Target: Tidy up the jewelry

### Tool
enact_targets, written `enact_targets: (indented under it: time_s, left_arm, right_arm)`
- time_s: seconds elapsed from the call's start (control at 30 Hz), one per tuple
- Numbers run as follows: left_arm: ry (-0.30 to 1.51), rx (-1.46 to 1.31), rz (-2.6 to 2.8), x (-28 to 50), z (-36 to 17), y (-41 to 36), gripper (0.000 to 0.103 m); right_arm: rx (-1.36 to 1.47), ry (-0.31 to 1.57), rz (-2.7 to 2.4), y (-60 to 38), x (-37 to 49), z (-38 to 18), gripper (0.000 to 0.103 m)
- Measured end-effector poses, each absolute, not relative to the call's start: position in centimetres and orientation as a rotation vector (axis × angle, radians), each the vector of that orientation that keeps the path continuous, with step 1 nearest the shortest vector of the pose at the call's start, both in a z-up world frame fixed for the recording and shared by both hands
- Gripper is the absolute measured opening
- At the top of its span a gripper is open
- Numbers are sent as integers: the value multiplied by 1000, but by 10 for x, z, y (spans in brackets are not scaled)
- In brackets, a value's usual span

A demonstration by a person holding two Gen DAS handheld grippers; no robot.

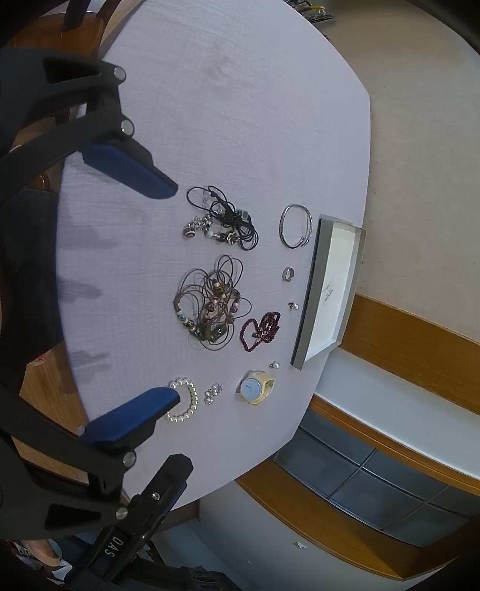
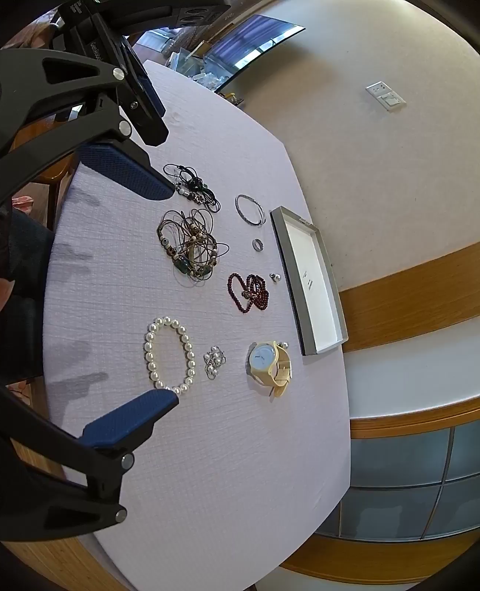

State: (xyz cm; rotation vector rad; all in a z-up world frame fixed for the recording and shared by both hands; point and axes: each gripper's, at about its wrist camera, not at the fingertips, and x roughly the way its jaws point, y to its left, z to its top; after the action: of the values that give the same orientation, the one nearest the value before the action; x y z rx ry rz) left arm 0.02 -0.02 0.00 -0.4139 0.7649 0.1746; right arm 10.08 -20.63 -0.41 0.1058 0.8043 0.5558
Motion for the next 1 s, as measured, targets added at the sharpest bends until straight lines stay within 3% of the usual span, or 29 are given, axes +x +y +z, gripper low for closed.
enact_targets:
  time_s: [1.0]
  left_arm:
    - [766, -419, 176, -2, 0, 1, 101]
  right_arm:
    - [106, 805, 555, -206, 101, -5, 102]
